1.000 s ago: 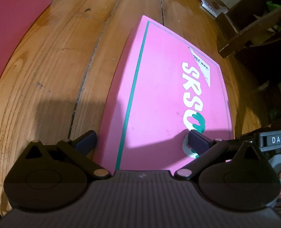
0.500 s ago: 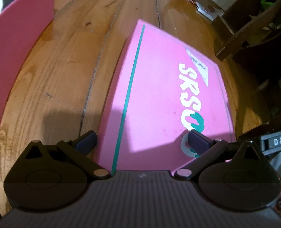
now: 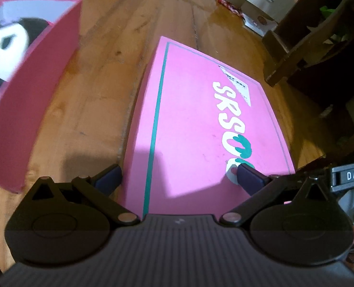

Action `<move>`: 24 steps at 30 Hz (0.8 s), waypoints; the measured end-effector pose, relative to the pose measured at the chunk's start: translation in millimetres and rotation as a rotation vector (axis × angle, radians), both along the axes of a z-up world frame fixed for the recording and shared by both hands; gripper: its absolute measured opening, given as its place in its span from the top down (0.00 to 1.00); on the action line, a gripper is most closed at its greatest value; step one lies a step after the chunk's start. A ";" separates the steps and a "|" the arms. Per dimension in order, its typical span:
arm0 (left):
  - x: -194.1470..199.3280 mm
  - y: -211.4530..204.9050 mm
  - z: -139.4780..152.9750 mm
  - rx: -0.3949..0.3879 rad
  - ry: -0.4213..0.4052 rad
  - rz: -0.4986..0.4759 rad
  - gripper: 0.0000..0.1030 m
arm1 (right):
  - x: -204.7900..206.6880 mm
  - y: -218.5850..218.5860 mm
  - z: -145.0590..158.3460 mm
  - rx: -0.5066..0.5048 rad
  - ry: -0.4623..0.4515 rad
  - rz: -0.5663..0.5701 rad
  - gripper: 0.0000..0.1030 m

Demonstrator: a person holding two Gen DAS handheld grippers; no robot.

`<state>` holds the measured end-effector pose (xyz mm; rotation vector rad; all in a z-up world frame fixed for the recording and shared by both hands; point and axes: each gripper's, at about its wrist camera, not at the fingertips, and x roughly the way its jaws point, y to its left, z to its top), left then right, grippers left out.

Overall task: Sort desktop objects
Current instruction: 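Lift the pink lid with both grippers toward the open box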

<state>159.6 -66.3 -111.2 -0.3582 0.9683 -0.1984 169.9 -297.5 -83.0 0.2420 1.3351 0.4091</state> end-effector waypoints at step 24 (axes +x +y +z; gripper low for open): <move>-39.9 146.3 94.8 0.154 -0.264 0.257 0.00 | 53.4 161.1 61.2 0.114 -0.025 0.277 0.03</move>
